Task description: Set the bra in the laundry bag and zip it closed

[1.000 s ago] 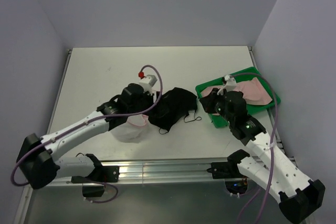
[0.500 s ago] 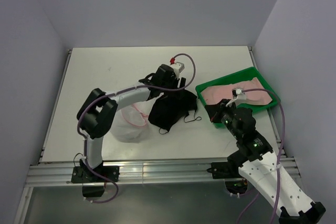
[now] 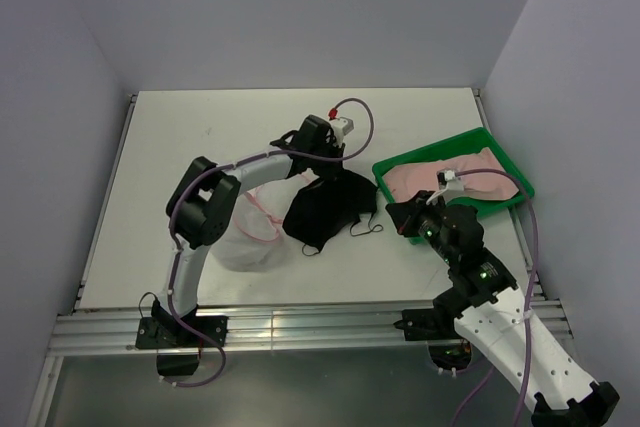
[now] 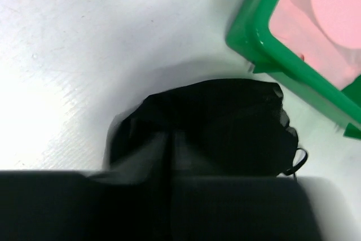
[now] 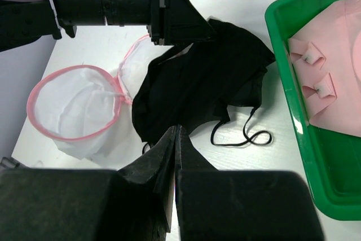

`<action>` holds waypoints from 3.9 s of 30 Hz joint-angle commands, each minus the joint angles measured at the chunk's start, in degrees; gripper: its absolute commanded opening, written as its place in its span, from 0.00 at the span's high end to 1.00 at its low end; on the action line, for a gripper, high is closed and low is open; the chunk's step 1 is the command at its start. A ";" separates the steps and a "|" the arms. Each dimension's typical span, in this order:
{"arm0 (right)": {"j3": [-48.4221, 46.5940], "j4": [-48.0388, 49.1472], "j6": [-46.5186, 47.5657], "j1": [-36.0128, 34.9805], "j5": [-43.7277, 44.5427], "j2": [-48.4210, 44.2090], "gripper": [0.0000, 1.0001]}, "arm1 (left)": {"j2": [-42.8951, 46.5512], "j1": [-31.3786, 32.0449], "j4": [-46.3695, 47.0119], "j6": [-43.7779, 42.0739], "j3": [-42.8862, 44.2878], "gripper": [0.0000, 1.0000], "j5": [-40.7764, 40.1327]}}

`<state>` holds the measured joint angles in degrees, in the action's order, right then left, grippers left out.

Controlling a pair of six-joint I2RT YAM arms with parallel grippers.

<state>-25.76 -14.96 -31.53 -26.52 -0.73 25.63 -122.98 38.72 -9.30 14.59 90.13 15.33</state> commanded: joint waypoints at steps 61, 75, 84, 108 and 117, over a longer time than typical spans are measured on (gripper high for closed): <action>-23.98 18.75 20.98 -0.72 -38.72 21.65 0.24 | 60.22 2.76 5.87 19.51 -18.49 1.00 17.01; -42.15 5.06 18.35 -0.72 -43.92 24.55 1.00 | 78.22 2.76 -6.08 10.72 -27.09 0.01 2.68; -54.12 -6.65 21.51 -1.69 -40.58 30.09 1.00 | 81.32 3.38 -3.36 8.97 -29.84 0.01 8.92; -53.26 -6.13 22.48 -4.85 -33.81 29.48 1.00 | 72.97 10.15 4.19 9.57 -33.43 0.68 -5.23; -44.74 0.28 27.82 -9.41 -25.92 22.37 1.00 | 69.20 10.06 8.68 16.34 -32.91 1.00 -4.25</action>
<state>-72.84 -20.01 -7.38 -33.36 -31.64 51.09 -52.93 48.62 -5.04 27.29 56.95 11.79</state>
